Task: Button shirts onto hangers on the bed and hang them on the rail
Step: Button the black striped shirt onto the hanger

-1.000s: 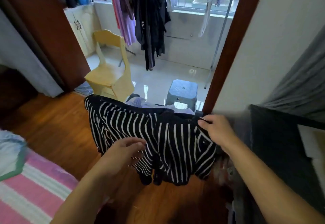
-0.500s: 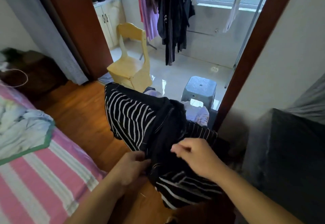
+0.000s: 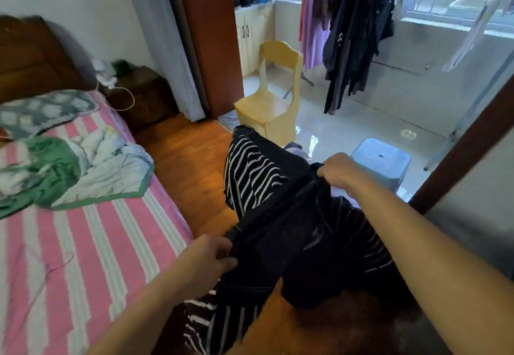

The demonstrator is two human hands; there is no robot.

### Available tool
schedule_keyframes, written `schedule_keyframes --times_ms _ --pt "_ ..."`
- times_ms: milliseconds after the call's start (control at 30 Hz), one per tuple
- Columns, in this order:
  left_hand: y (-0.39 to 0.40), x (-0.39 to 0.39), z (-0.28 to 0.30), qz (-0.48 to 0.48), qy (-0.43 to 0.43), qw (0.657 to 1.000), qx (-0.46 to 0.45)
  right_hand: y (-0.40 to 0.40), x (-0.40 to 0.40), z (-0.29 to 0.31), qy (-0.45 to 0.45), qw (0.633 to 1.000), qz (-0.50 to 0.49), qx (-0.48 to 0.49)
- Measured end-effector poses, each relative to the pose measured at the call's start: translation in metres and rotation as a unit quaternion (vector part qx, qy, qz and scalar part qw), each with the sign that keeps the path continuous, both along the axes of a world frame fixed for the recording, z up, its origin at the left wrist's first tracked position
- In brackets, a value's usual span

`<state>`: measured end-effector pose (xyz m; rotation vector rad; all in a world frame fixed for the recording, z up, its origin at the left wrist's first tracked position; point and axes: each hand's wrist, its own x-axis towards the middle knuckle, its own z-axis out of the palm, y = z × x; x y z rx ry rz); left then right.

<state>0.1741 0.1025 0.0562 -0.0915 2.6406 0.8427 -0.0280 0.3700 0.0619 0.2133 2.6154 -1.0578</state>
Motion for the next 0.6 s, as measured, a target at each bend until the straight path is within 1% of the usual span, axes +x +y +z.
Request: schedule_keyframes --times_ms 67,133,167,233,300,333,400,433,467,500,533,567,600 --pt "-0.033 0.007 0.019 0.038 0.016 0.998 -0.038 -0.023 -0.002 0.032 0.059 0.993 0.008 -0.104" --pt "-0.077 0.021 0.037 0.077 0.010 0.993 -0.091 -0.061 0.008 0.071 0.111 0.974 0.069 -0.186" --pt "-0.101 0.031 0.045 0.100 0.007 0.988 -0.113 -0.085 0.016 0.088 0.133 0.963 0.106 -0.210" --pt "-0.153 0.054 0.059 0.143 0.002 0.978 -0.152 -0.137 0.033 0.116 0.158 0.947 0.175 -0.217" --pt "-0.203 0.079 0.077 0.165 -0.024 0.960 -0.226 -0.188 0.053 0.137 0.173 0.930 0.239 -0.217" --pt "-0.227 0.093 0.087 0.185 -0.044 0.944 -0.270 -0.214 0.063 0.146 0.173 0.919 0.271 -0.227" --pt "-0.271 0.125 0.109 0.264 -0.037 0.900 -0.344 -0.270 0.087 0.166 0.163 0.896 0.331 -0.245" --pt "-0.288 0.143 0.119 0.316 -0.009 0.864 -0.392 -0.299 0.102 0.176 0.151 0.887 0.358 -0.249" --pt "-0.303 0.161 0.129 0.368 0.037 0.817 -0.443 -0.331 0.117 0.184 0.141 0.876 0.380 -0.261" --pt "-0.316 0.177 0.137 0.411 0.113 0.766 -0.480 -0.363 0.132 0.192 0.138 0.865 0.394 -0.277" --pt "-0.325 0.192 0.141 0.438 0.217 0.727 -0.482 -0.395 0.149 0.200 0.140 0.853 0.403 -0.301" --pt "-0.330 0.205 0.144 0.448 0.324 0.713 -0.431 -0.425 0.167 0.208 0.143 0.842 0.411 -0.320" --pt "-0.327 0.216 0.147 0.438 0.404 0.725 -0.345 -0.454 0.185 0.215 0.143 0.830 0.417 -0.340"
